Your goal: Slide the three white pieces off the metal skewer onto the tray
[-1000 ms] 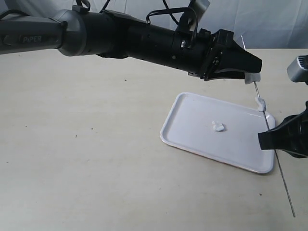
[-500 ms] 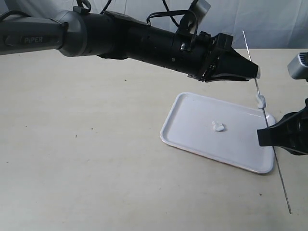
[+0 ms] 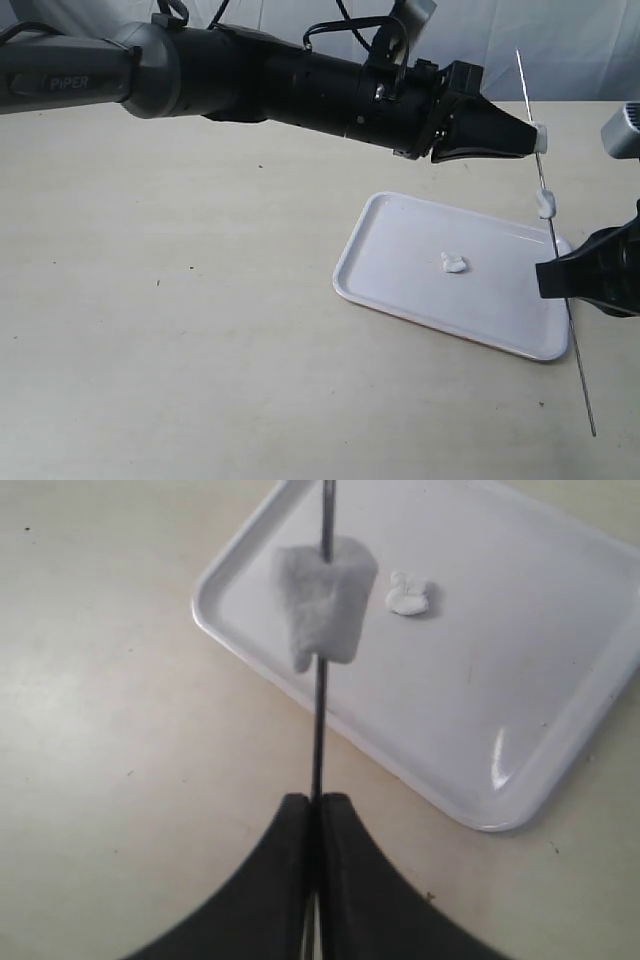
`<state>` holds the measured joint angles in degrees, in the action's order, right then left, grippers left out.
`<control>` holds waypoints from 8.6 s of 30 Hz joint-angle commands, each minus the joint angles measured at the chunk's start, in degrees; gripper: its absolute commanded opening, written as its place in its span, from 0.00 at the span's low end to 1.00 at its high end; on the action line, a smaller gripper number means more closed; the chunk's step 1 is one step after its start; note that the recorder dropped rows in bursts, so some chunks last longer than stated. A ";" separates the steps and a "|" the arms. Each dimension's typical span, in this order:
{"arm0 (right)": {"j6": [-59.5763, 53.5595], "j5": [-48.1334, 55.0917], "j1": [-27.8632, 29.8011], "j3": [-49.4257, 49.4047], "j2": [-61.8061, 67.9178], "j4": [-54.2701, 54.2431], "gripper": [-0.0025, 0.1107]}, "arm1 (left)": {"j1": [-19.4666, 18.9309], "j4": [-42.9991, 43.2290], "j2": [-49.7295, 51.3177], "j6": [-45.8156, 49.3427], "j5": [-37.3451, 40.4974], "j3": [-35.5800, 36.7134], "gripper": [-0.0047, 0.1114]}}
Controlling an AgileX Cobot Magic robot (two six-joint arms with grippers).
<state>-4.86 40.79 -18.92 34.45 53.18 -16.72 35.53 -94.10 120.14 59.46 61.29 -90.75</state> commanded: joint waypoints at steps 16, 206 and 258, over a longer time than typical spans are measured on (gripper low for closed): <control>-4.30 3.15 0.18 -5.56 -0.31 -3.25 0.02 | 0.03 -5.84 -0.32 4.73 -8.20 -0.19 0.04; -8.14 -10.91 0.11 -2.66 0.08 -9.24 0.02 | 0.57 3.80 0.53 8.67 8.67 0.09 0.17; -11.19 -4.67 -0.15 -9.13 0.08 -11.71 0.02 | -7.87 -5.84 0.53 14.24 -0.09 -0.18 0.04</control>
<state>-15.60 35.84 -18.91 25.51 53.17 -28.59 28.43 -98.91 121.33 73.45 61.31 -90.75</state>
